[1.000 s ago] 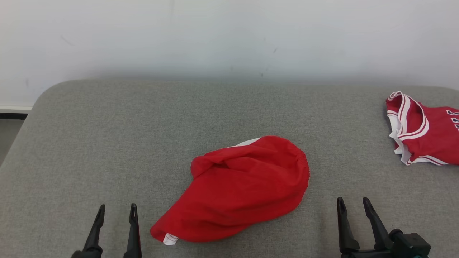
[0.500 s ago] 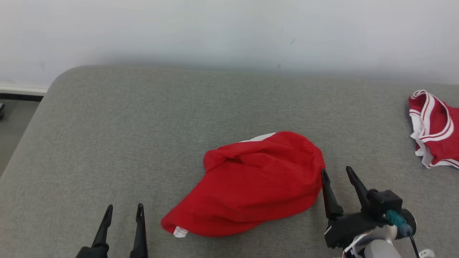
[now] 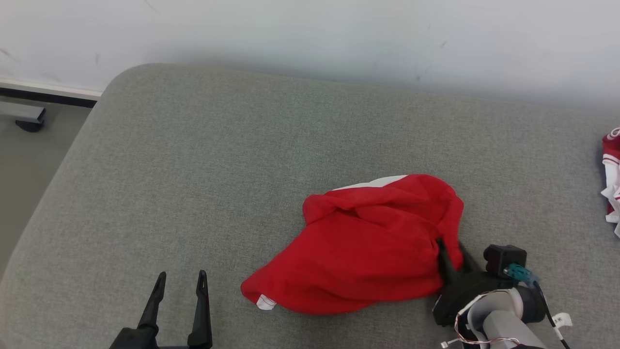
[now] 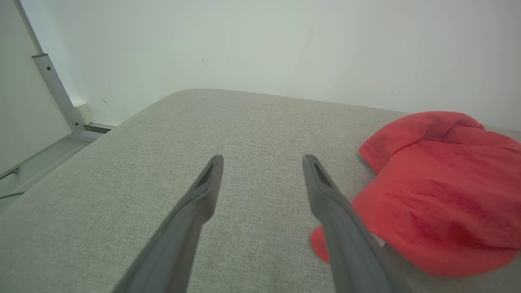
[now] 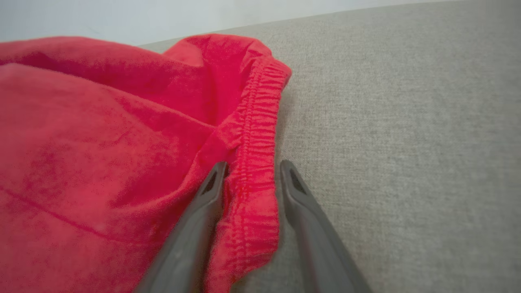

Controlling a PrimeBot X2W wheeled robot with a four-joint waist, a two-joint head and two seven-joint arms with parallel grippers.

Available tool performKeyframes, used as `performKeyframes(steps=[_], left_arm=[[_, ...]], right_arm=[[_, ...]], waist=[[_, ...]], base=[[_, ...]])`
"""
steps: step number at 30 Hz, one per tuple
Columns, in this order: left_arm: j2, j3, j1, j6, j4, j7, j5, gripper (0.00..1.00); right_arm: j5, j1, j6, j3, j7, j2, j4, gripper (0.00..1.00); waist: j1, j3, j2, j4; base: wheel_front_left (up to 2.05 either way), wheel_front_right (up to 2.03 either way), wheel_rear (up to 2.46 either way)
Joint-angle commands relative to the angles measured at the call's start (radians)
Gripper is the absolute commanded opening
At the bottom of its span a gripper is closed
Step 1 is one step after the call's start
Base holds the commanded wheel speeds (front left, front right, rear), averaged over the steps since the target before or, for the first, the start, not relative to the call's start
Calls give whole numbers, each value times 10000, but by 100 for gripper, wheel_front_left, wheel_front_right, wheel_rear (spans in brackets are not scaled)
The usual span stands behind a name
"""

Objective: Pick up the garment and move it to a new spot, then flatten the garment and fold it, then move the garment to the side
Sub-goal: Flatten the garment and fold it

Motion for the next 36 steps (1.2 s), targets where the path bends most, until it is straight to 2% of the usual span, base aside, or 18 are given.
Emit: performKeyframes(steps=[1, 6, 16, 22, 26, 31, 36], left_arm=[[-15, 25, -64, 52, 21, -29, -34, 100], [-16, 62, 115, 57, 71, -29, -68, 100], [-15, -50, 327, 137, 75, -29, -291, 100], [-14, -185, 257, 199, 136, -29, -393, 100], [-14, -234, 271, 212, 148, -29, -412, 100], [-12, -328, 268, 212, 207, -29, -435, 100], [-14, -421, 112, 152, 263, -29, -424, 100]], right_arm=[[162, -25, -28, 213, 35, 29, 135, 0], [523, 115, -28, 370, 8, -161, -415, 0], [275, 2623, -28, -389, 5, -743, -4268, 0], [305, 4205, -28, -872, 2, -1015, -6027, 0], [265, 4977, -28, -965, 263, -944, -7092, 0], [247, 4896, -28, -695, 713, -783, -7745, 0], [302, 3661, -28, -265, 965, -797, -7250, 0]], waist=[[-1, -39, 0, -43], [-1, -208, 0, -297], [-1, -428, 0, -1250], [-1, -410, 0, -1588], [-1, -408, 0, -1698], [-1, -431, 0, -1674], [-1, -395, 0, -1430]], base=[[0, 0, 0], [0, 0, 0], [0, 0, 0], [0, 0, 0], [0, 0, 0], [0, 0, 0], [0, 0, 0]])
